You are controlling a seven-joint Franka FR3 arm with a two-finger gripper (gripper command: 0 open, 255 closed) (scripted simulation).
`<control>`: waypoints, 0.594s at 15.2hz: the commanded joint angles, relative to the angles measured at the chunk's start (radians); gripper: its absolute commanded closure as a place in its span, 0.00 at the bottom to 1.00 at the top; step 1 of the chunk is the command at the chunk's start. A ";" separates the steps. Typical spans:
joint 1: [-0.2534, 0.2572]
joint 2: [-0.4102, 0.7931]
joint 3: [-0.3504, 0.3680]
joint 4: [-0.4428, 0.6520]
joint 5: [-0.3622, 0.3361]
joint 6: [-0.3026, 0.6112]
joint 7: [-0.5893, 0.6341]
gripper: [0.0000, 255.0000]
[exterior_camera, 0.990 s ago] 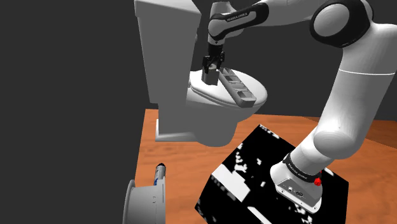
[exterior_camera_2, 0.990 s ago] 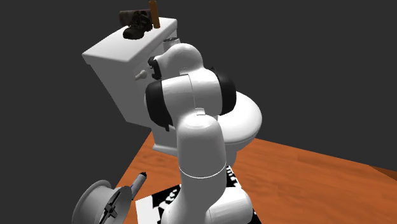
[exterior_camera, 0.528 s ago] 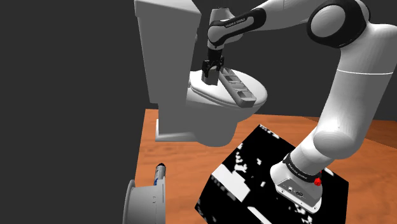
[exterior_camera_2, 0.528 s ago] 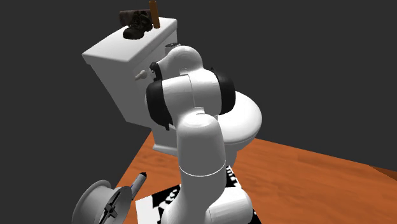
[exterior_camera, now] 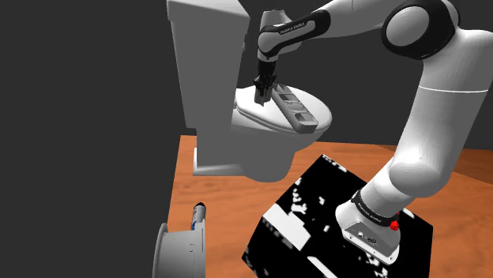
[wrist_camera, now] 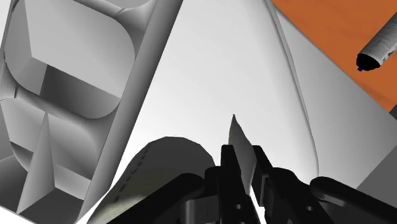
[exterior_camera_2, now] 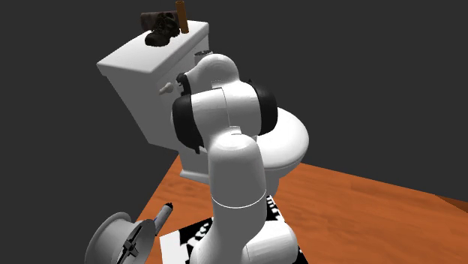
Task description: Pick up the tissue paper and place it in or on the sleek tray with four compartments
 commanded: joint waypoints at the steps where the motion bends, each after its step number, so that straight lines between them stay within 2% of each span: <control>1: -0.001 0.000 -0.001 -0.001 0.000 0.000 0.000 1.00; 6: 0.000 0.001 -0.001 0.000 0.000 0.000 0.000 1.00; 9: 0.000 -0.015 -0.001 0.017 0.001 -0.033 -0.003 1.00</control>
